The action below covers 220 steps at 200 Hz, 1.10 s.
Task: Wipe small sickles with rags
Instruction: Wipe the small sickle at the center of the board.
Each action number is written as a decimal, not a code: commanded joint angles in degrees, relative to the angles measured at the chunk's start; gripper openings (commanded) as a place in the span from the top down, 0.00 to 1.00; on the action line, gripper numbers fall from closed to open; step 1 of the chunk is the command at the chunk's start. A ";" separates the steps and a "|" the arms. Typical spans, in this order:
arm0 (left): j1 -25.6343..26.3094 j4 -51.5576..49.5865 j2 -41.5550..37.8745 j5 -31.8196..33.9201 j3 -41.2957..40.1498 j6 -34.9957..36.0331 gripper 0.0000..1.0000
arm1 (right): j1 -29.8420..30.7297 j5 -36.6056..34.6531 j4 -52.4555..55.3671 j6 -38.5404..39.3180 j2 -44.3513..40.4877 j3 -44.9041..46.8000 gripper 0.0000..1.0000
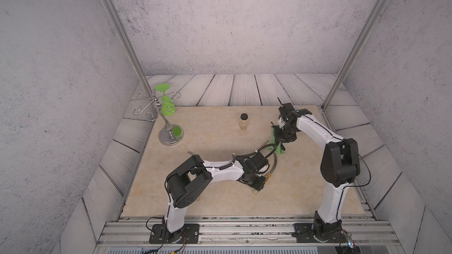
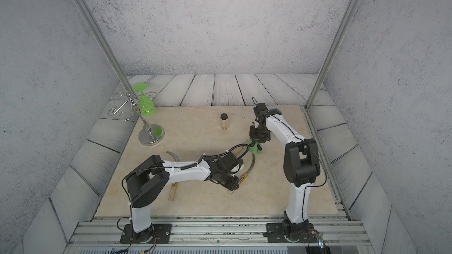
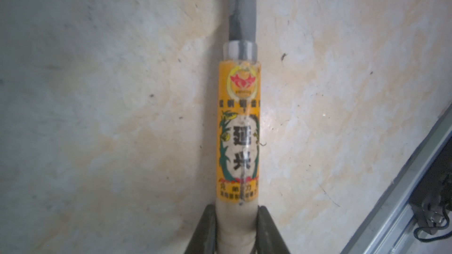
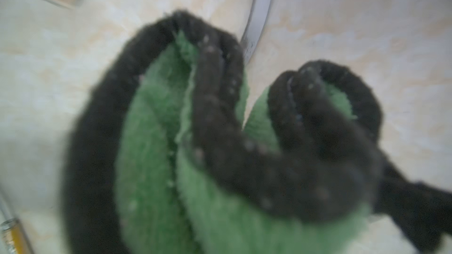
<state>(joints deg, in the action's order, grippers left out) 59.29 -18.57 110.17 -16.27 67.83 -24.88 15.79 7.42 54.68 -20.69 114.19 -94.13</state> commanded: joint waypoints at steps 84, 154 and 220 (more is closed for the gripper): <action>-0.02 -1.30 0.00 2.27 -0.34 0.08 1.00 | 1.25 2.29 3.53 3.02 8.60 7.77 0.75; -0.78 -2.92 -0.91 4.32 0.38 1.15 1.00 | 4.26 6.45 -2.49 0.04 -4.26 27.24 0.74; -1.26 -3.26 -1.92 5.28 -0.31 1.42 1.00 | 7.31 13.30 -10.45 -5.05 -17.41 39.45 0.74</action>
<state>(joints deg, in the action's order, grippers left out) 59.27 -22.44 108.92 -15.77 67.88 -22.90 20.84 13.08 37.45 -23.55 99.77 -59.90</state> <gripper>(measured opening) 0.251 0.257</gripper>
